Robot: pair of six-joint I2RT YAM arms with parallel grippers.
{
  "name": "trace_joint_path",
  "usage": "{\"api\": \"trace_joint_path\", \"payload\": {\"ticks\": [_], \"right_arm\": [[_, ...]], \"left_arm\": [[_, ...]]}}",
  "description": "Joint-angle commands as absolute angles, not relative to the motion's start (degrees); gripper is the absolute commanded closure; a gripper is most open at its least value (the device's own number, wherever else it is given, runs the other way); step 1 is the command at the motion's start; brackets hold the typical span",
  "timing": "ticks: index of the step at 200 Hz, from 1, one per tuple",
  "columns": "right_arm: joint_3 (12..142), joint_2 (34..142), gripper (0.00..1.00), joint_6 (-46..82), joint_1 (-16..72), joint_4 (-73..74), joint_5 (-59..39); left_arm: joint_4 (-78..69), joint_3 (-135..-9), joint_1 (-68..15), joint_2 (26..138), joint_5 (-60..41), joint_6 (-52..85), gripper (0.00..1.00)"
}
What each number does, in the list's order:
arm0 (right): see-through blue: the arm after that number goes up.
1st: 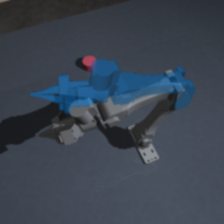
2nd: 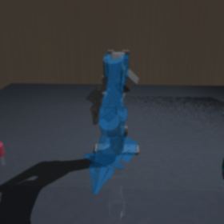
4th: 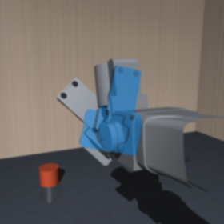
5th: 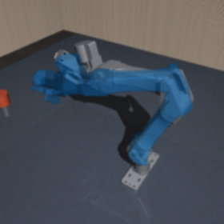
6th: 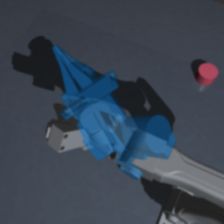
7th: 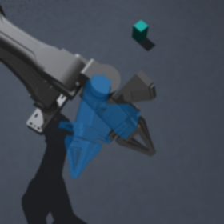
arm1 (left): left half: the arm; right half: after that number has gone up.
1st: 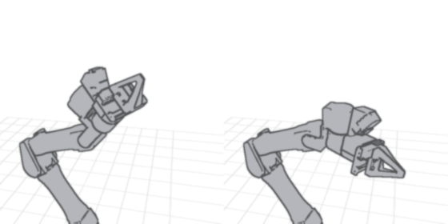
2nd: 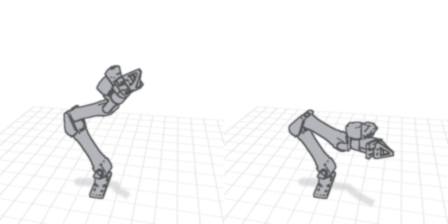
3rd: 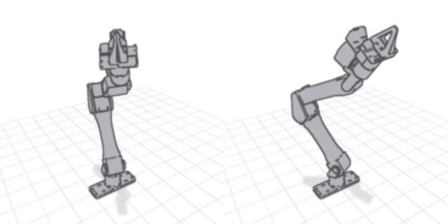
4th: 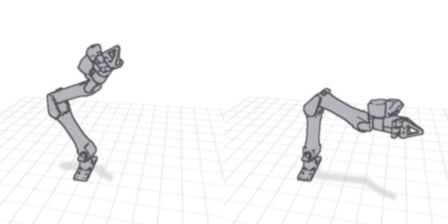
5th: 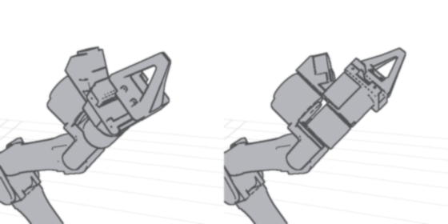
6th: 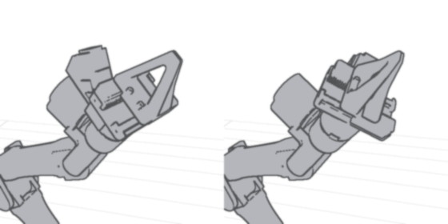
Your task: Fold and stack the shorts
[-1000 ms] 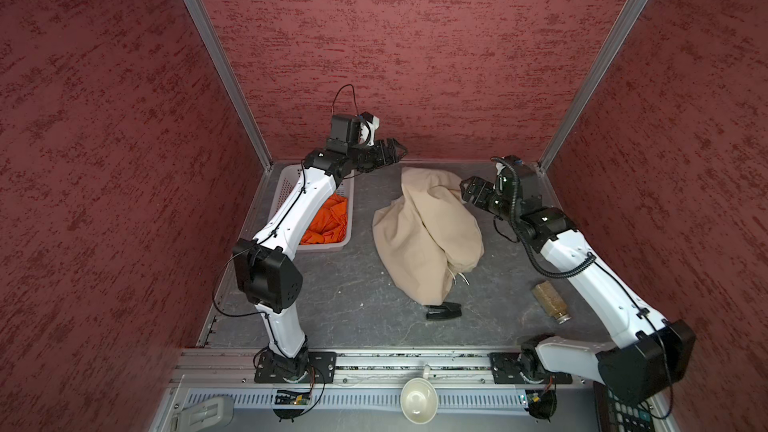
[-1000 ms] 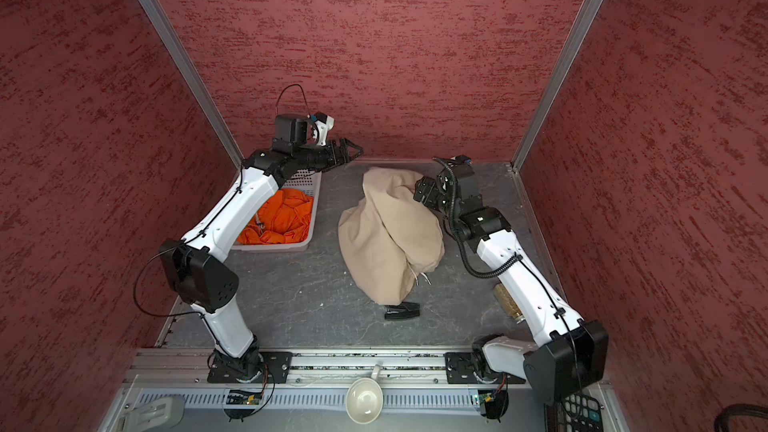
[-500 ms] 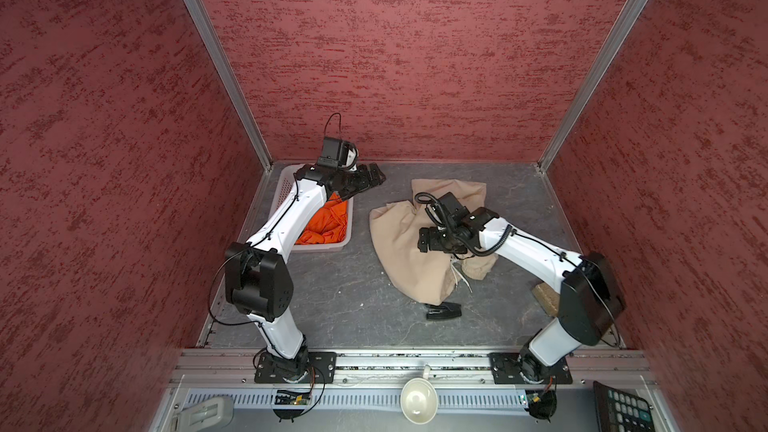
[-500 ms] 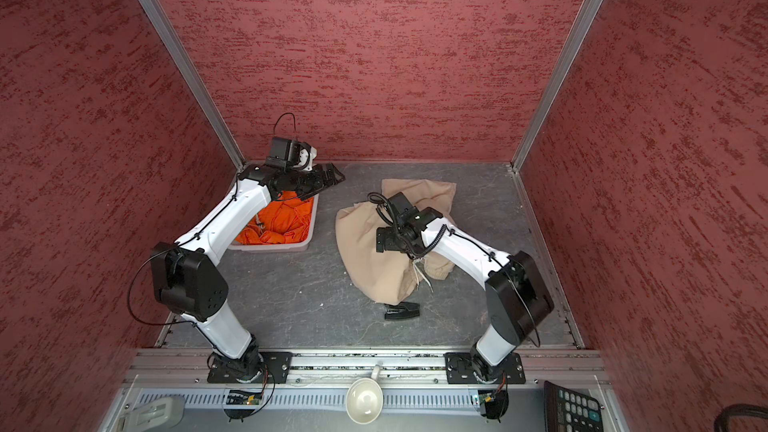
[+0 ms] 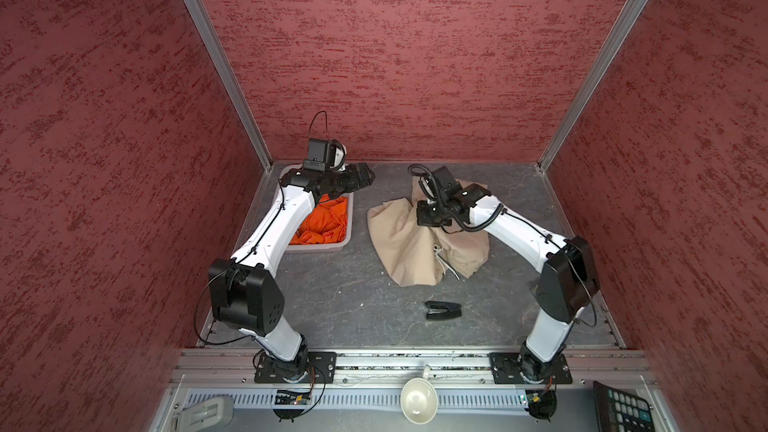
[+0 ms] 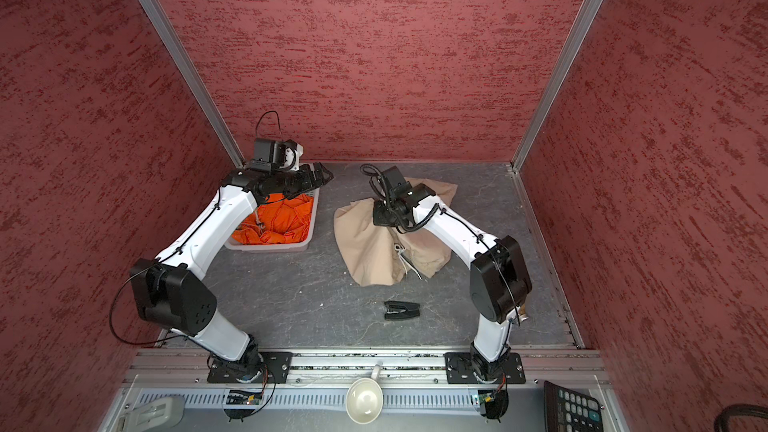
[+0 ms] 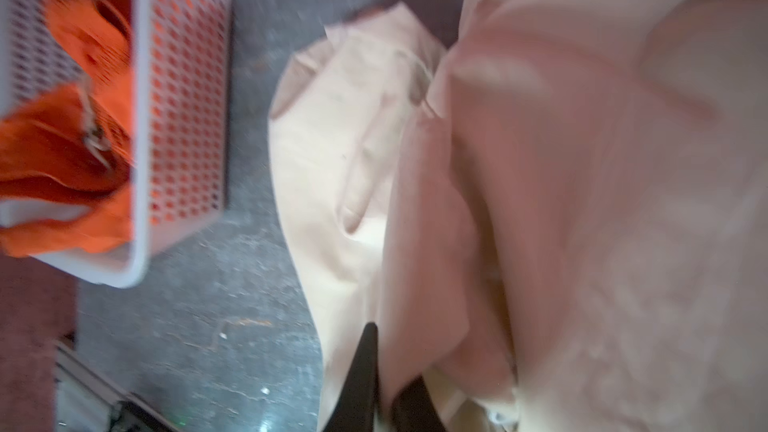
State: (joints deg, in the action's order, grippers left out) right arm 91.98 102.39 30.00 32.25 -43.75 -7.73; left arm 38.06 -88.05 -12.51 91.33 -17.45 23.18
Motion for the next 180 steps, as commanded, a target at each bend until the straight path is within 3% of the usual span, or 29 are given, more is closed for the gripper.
{"api": "trace_joint_path", "payload": {"ticks": [1,20,32,58,132,180], "right_arm": [[97.53,102.34,0.74,29.32,29.97,-44.55,-8.97],[100.62,105.93,0.47,29.45,29.45,-43.17,-12.65],[102.59,106.87,0.39,30.06,29.31,-43.61,-12.06],[97.83,102.22,0.37,31.3,28.05,-42.06,-10.81],[57.01,74.17,0.25,43.53,21.93,-35.81,-10.04],[45.43,71.1,0.24,46.59,21.8,-31.6,-12.37]], "left_arm": [[34.19,-86.22,-12.39,88.47,-17.18,18.81,0.0],[32.41,-84.84,-12.39,87.97,-18.69,17.9,0.0],[32.69,-84.89,-12.72,88.49,-20.33,17.33,0.0],[35.5,-85.46,-15.08,90.09,-25.19,14.71,0.0],[51.9,-86.7,-29.82,97.65,-24.08,7.52,0.04],[52.48,-87.37,-34.92,103.37,-21.88,8.23,0.05]]}}
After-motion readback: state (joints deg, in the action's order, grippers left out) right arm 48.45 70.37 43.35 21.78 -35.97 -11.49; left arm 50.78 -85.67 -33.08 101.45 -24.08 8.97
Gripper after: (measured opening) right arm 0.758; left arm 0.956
